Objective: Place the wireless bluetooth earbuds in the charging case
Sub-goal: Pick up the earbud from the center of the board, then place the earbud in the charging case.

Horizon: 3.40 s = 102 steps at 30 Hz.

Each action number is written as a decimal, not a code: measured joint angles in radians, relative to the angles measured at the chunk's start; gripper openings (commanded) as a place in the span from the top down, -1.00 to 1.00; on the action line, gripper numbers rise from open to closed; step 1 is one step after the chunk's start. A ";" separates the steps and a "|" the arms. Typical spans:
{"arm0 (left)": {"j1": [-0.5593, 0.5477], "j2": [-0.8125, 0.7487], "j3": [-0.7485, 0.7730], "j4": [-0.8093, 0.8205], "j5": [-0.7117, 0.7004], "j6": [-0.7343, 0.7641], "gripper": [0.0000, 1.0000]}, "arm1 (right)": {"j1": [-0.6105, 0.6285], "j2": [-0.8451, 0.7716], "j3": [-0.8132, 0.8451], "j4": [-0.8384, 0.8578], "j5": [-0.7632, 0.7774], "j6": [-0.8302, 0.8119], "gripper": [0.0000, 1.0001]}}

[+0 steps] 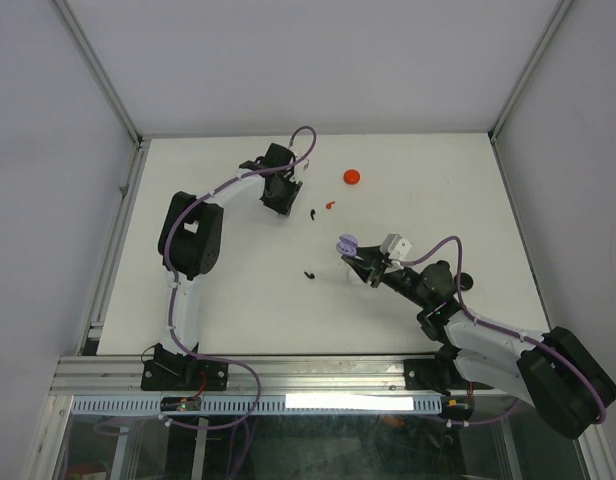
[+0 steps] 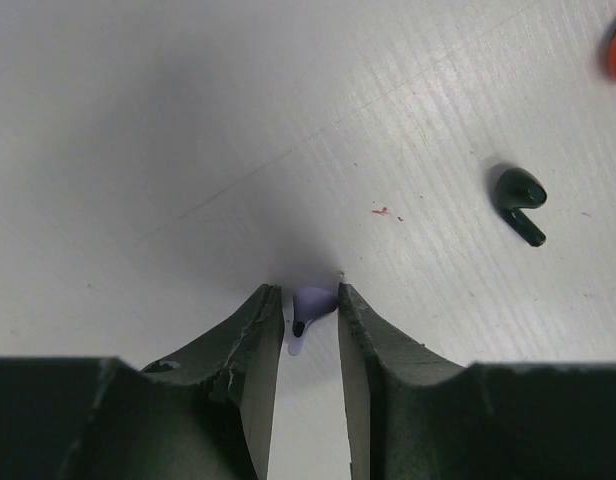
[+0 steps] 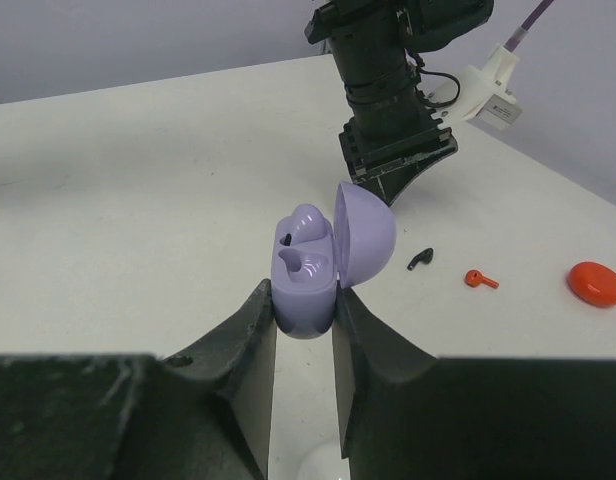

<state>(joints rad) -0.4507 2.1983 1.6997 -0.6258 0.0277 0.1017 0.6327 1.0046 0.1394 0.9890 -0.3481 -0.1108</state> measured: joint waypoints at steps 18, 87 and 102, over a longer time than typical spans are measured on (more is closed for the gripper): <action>-0.019 0.008 0.021 -0.035 -0.055 -0.034 0.75 | 0.000 0.000 0.001 0.000 0.000 0.000 0.78; -0.735 -0.806 -0.769 0.889 -0.678 -0.564 0.87 | 0.000 0.014 0.003 -0.006 0.056 0.004 0.78; -0.747 -0.750 -0.800 0.972 -0.673 -0.528 0.88 | 0.000 0.010 0.003 -0.006 0.057 0.007 0.79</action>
<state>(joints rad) -1.1980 1.4487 0.9001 0.3466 -0.6456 -0.4259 0.6327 1.0145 0.1421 0.9825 -0.2909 -0.1036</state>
